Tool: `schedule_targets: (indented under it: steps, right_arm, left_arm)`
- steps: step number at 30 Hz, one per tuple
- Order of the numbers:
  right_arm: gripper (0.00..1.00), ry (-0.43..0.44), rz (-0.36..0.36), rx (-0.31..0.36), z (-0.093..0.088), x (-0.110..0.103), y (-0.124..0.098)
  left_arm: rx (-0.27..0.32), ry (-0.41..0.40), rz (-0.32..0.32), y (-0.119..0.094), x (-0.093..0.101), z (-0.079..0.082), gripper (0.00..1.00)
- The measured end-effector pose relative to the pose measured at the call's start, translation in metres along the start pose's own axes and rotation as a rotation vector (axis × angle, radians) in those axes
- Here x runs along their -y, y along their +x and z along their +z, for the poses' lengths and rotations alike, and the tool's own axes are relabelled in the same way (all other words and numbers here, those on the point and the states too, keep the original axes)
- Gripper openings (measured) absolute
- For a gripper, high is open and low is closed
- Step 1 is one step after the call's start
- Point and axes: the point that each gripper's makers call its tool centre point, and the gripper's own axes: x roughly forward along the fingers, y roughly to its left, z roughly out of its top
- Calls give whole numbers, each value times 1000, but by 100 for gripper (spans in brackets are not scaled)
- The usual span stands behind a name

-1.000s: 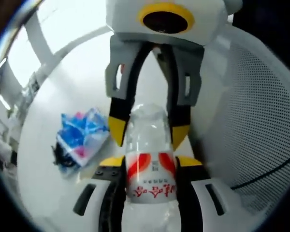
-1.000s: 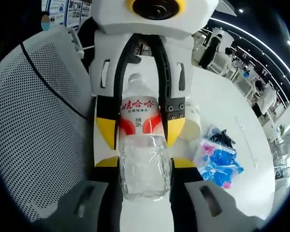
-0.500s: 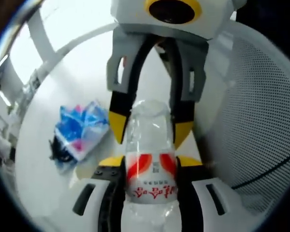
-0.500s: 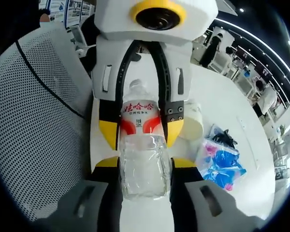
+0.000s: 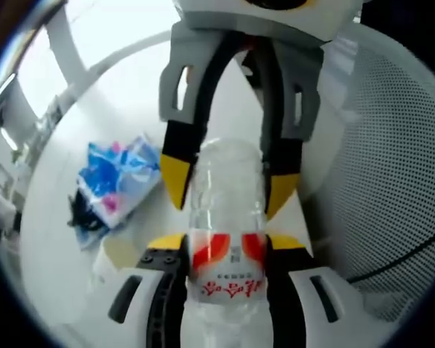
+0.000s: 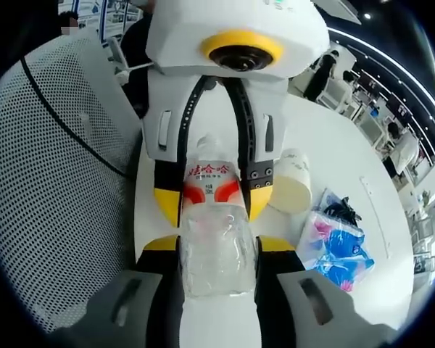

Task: Arrange the tabletop items into an orderly group along one side of the table until the central work area is clear of visible clutter.

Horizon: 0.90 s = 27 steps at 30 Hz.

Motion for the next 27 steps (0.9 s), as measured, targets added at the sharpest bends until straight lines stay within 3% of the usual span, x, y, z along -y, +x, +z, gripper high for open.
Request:
schedule_targets:
  steps: [2, 10, 27]
  right_arm:
    - [35, 3, 11, -25, -6, -4, 1]
    - [35, 25, 31, -18, -15, -4, 5]
    - [36, 34, 56, -56, -37, -3, 7]
  left_arm:
    - [-9, 16, 6, 0, 1, -3, 36]
    - [-10, 3, 19, -11, -2, -11, 38]
    - [96, -188, 99, -42, -11, -12, 43]
